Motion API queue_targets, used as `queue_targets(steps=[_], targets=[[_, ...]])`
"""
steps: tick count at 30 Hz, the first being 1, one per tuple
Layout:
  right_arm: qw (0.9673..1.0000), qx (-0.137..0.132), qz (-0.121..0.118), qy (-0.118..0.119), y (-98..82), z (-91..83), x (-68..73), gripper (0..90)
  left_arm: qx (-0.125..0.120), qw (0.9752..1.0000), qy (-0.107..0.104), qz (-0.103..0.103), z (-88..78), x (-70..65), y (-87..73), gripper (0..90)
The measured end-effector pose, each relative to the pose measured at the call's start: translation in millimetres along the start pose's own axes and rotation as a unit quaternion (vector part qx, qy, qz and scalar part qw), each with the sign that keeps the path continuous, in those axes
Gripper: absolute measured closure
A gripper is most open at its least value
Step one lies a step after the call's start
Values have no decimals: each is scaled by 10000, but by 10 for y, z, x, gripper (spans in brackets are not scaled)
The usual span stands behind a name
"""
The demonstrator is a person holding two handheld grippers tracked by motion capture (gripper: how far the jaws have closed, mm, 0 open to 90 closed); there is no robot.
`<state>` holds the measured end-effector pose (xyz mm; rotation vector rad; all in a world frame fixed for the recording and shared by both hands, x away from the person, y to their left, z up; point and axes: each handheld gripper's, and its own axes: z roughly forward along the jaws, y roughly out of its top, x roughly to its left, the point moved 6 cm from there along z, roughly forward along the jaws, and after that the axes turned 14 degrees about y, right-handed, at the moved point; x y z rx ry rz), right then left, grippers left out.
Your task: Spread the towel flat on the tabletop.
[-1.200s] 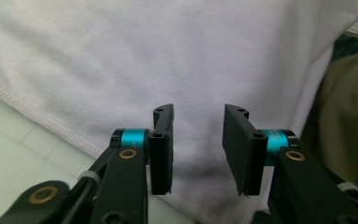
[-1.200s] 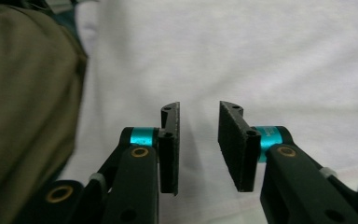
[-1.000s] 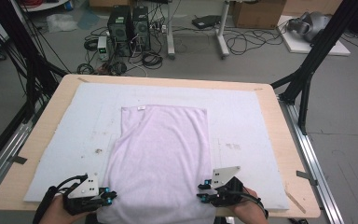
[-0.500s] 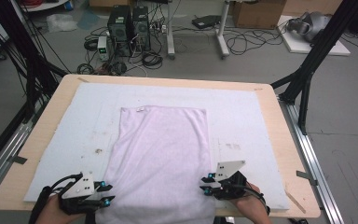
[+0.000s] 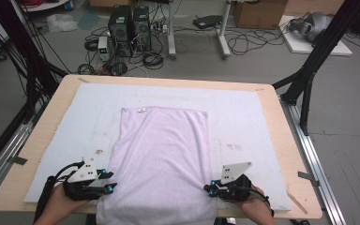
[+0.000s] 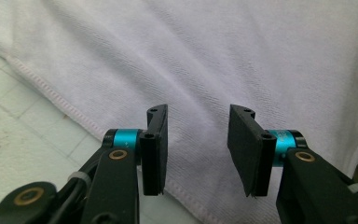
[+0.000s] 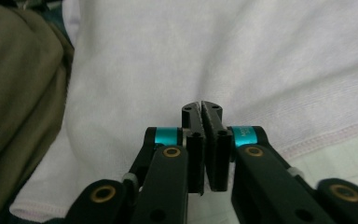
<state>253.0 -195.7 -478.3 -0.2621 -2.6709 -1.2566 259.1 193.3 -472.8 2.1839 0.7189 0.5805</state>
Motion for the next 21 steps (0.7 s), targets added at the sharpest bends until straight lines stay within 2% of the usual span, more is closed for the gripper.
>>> queue_targets(steps=[5,6,8,12,15,21], targets=[[9993,-224,26,-301,128,-69,-143,641,-148,9996,159,-179,41,133,114,522],[9991,-278,63,-307,150,-79,-176,621,-176,9995,145,-218,52,164,134,509],[9981,-384,103,-473,188,-109,-258,549,-249,9990,158,-332,79,216,176,491],[9959,-546,222,-691,246,-163,-416,484,-252,9984,166,-471,159,332,244,437],[9949,-529,303,-807,266,-168,-518,461,-274,9977,183,-591,225,421,277,412],[9930,-646,408,-906,308,-197,-684,407,-286,9971,257,-651,325,534,337,388]])
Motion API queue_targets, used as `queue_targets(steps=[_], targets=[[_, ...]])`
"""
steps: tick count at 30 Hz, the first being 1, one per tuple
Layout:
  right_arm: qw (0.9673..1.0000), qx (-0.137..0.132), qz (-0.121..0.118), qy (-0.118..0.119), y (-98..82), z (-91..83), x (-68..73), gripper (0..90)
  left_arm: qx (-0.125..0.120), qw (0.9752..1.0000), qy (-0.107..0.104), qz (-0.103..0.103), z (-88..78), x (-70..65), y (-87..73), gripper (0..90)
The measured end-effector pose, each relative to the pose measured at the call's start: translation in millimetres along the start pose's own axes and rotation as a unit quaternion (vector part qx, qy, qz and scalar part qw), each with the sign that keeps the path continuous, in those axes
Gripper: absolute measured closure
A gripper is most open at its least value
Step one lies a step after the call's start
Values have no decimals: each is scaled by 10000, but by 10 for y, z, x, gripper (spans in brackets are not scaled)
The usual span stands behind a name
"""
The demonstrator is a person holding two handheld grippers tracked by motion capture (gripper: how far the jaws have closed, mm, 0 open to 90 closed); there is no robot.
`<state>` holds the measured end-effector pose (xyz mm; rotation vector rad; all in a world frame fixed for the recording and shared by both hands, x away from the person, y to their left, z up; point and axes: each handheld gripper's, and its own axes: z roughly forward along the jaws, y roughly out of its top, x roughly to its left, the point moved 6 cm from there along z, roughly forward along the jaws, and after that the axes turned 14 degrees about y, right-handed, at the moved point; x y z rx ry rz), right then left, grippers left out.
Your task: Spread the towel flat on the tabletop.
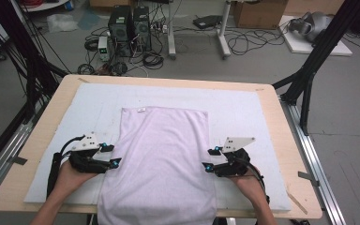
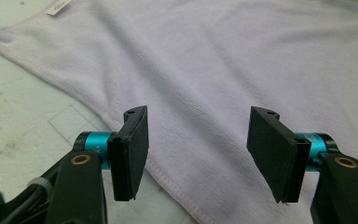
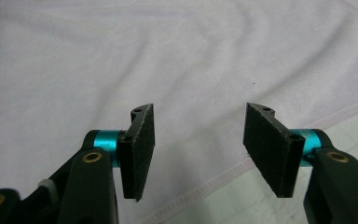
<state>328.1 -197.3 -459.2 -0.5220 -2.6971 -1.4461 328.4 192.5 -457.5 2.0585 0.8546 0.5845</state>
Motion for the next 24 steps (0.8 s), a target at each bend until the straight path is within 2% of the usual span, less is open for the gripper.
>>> queue_targets(steps=[3,8,12,24], targets=[[10000,-54,35,-23,38,10,-81,380,-29,10000,28,28,25,3,35,385],[9998,-170,31,-27,102,28,-139,356,-38,9999,68,96,46,-24,48,384],[10000,-47,1,-4,94,70,-125,351,-44,9998,118,141,49,-24,39,382],[10000,-8,-65,-42,103,96,-101,331,-70,9998,111,144,38,-16,32,379]])
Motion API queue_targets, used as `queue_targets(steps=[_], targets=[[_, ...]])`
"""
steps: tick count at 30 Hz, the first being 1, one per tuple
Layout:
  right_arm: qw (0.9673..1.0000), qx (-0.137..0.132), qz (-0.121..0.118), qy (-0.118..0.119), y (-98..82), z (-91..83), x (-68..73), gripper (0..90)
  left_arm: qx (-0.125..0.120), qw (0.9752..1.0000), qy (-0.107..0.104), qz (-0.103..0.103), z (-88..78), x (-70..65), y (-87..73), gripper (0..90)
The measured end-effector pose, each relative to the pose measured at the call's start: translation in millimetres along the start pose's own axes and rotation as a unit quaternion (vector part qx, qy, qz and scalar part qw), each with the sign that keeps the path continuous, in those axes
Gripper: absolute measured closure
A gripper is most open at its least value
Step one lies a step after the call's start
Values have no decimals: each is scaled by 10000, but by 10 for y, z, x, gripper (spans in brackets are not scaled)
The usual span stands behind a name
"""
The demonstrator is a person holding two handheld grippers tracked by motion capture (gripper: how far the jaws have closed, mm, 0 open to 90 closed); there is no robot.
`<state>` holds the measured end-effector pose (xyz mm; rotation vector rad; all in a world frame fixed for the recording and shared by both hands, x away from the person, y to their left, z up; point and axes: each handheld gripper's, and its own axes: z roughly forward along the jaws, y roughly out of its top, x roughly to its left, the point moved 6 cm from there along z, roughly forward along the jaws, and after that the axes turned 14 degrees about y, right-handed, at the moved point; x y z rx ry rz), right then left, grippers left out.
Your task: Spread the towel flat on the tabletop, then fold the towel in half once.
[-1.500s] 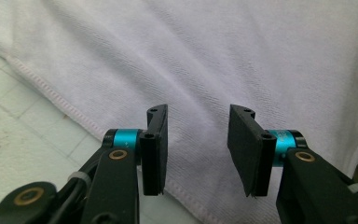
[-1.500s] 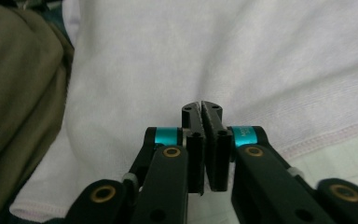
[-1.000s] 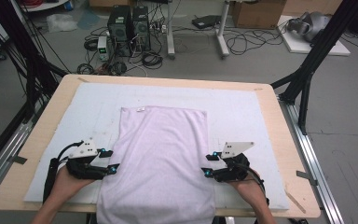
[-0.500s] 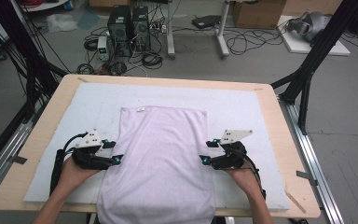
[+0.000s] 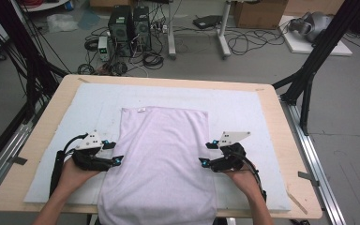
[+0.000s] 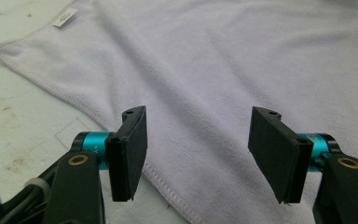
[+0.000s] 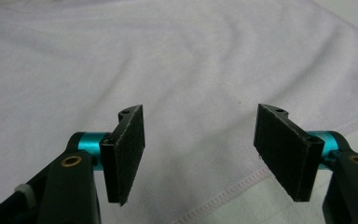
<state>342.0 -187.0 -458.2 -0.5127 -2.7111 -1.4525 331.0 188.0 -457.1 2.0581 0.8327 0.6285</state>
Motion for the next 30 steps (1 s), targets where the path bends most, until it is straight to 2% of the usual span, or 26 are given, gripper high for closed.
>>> queue_targets(steps=[15,22,26,30], targets=[[10000,63,-26,47,10,26,53,325,-4,10000,-27,52,14,-15,7,379],[10000,73,-32,45,6,31,40,325,-10,10000,33,16,9,48,21,382],[10000,-45,28,3,36,-27,-36,326,36,9999,112,47,3,126,62,386],[9997,-208,115,-79,152,-123,-167,327,-22,9999,162,-45,48,245,167,405]])
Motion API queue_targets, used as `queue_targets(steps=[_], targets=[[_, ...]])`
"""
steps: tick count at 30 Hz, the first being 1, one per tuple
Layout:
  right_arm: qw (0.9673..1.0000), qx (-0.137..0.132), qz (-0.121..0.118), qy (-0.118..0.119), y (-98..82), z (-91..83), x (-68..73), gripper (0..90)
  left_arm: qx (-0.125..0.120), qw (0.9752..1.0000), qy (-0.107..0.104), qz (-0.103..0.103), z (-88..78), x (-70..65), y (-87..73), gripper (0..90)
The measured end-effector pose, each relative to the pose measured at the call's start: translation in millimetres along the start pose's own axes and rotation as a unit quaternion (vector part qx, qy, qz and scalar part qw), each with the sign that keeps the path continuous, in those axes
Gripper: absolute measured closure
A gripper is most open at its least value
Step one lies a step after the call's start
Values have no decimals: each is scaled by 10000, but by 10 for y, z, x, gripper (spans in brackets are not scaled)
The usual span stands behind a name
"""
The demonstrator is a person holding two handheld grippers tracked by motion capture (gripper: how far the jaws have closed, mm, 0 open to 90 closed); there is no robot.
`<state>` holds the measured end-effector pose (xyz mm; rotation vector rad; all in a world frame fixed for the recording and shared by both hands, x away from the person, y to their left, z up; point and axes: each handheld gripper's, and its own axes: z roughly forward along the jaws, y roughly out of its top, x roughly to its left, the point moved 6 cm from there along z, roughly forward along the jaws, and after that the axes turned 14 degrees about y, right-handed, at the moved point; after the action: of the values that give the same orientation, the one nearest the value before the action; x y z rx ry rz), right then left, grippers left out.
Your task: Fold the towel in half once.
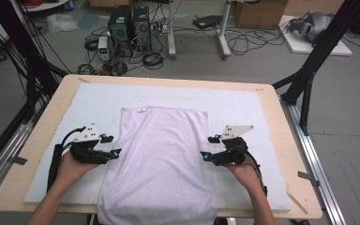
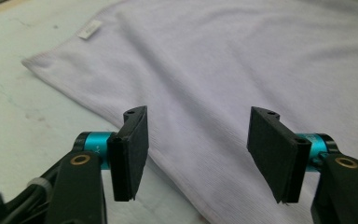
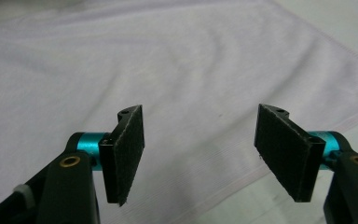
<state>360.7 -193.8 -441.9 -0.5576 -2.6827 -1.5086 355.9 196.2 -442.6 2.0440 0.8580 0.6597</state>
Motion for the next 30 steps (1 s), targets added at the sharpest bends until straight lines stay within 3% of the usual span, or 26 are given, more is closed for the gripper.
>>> queue_targets(steps=[8,15,17,22,27,30], targets=[[9999,133,89,-50,248,6,-321,334,-33,9997,121,-231,182,305,241,494],[9991,289,229,-225,419,13,-663,374,89,9996,186,-193,416,558,494,558],[9987,335,265,-291,420,36,-762,390,120,9992,249,-283,506,615,470,582],[9964,542,511,-398,272,151,-955,439,508,9973,340,-405,742,681,283,603],[9949,635,660,-430,156,278,-1059,477,487,9967,370,-536,885,674,240,604],[9941,627,709,-530,122,324,-1113,498,759,9946,415,-582,969,691,142,606]])
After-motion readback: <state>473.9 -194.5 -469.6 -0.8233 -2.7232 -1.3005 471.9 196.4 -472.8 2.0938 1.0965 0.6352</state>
